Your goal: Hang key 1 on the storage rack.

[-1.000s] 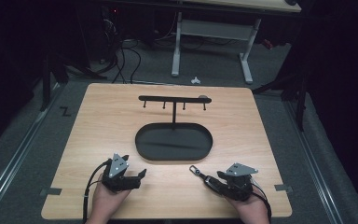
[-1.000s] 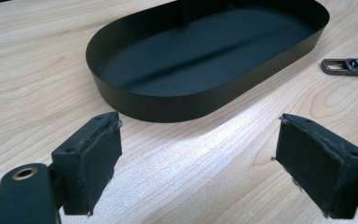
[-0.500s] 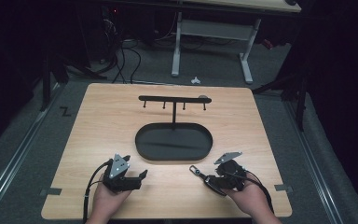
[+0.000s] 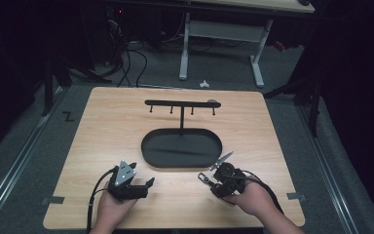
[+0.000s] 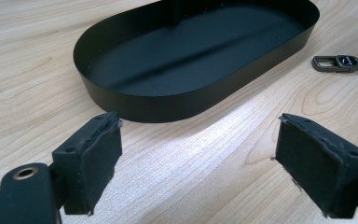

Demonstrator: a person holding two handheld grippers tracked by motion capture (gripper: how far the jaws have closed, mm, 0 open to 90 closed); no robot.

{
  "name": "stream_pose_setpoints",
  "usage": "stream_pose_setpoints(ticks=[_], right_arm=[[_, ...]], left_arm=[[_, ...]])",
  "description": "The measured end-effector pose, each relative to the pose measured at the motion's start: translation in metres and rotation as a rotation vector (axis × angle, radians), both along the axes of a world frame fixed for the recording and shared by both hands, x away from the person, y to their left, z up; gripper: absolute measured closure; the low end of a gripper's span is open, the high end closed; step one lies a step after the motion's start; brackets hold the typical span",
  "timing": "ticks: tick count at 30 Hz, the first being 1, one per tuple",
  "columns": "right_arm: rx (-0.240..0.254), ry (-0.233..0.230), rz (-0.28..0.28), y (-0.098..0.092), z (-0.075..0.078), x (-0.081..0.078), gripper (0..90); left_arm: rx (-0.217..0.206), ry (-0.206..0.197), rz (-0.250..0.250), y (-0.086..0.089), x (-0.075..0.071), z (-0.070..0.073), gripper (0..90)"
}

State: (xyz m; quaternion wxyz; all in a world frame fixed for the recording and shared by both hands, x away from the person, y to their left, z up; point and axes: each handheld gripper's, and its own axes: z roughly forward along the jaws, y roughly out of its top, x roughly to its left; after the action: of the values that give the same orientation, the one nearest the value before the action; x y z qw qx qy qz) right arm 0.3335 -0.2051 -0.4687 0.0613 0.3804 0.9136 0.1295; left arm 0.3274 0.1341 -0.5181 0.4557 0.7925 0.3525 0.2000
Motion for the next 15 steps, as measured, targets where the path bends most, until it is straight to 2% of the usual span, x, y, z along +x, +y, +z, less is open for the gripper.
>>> stream_pose_setpoints(ticks=[1,3,7,10,11,15], right_arm=[[0.0,0.0,0.0,0.0,0.0,0.0,46.6],[-0.037,0.027,0.006,0.007,-0.001,0.008,44.7],[-0.078,0.047,0.024,0.016,-0.002,0.017,41.5],[-0.09,0.069,0.036,0.02,-0.003,0.02,40.7],[-0.109,0.084,0.046,0.024,-0.006,0.024,39.3],[-0.121,0.142,0.042,0.03,-0.01,0.03,39.1]], left_arm=[[0.0,-0.001,0.0,0.0,0.0,0.0,14.9],[0.001,-0.002,-0.001,0.0,0.0,0.0,14.9],[0.004,0.0,-0.003,0.0,0.0,0.0,14.9],[0.004,0.002,-0.005,0.0,0.0,0.0,15.0],[0.003,0.0,-0.005,0.0,0.0,-0.001,14.9],[0.002,0.001,-0.005,0.0,0.0,0.0,14.9]])
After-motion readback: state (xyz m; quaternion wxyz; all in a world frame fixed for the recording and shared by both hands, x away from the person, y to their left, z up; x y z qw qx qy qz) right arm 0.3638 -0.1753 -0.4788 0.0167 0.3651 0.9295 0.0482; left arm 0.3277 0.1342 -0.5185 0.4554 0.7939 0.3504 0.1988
